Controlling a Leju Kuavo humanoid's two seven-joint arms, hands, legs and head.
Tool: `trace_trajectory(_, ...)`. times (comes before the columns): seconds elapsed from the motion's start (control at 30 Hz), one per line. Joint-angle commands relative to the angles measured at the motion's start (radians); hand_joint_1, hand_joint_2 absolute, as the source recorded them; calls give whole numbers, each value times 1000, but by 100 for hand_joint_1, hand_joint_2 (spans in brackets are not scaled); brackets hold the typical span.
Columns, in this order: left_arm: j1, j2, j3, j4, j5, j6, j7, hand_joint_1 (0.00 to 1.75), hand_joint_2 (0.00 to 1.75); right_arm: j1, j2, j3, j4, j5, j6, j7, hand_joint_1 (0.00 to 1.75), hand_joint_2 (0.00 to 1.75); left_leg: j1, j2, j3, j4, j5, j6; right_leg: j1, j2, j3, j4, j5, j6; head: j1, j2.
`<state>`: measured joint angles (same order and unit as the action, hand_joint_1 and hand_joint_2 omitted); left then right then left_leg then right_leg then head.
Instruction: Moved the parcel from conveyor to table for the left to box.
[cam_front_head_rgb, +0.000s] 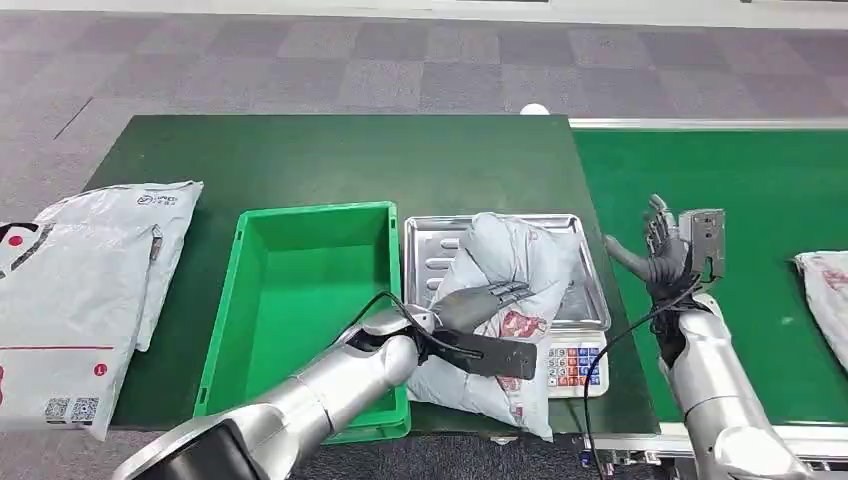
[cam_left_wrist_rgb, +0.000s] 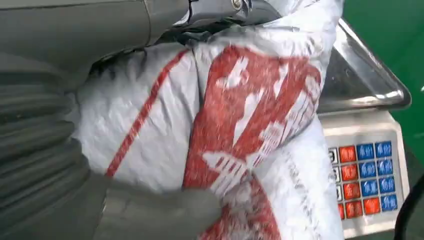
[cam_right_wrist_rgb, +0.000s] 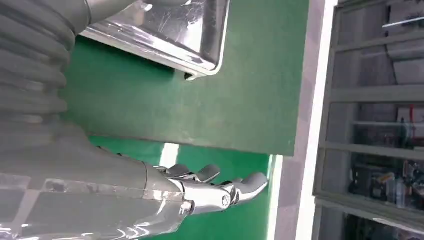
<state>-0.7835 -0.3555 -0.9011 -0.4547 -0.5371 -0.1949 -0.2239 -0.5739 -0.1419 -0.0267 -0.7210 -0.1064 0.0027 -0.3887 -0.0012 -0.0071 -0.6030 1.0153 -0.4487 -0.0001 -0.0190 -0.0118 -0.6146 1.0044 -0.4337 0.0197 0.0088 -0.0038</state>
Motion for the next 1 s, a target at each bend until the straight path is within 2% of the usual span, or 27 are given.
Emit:
trace_trajectory(0.03,13,11,-80,75,-51,47,20,175,175,-34,40,-58,52,12,-3,-1,0,175,0,4,4,-3,0,-1,1,4,3,-3,1,-1,0,0)
trace_trajectory(0.33,-30,47,23,1,-68,202,29,175,175,-42,40,-57,50,16,20,-8,0,175,1,5,5,-2,0,-1,1,5,4,-2,2,-2,0,0)
trace_trajectory(0.77,-60,77,80,-112,-80,259,27,175,175,-16,29,-55,5,8,34,-7,0,175,1,3,3,-1,0,0,1,3,1,-1,0,-1,0,0)
trace_trajectory(0.83,-71,95,98,-161,-90,284,32,175,175,-15,22,-52,4,-1,45,-8,0,175,1,3,1,0,1,0,1,3,0,0,1,-1,0,0)
trace_trajectory(1.0,-67,188,149,-390,-206,340,126,175,175,5,26,-45,-47,-16,55,-4,0,175,1,4,-1,0,0,-1,1,4,-2,0,1,-2,0,0)
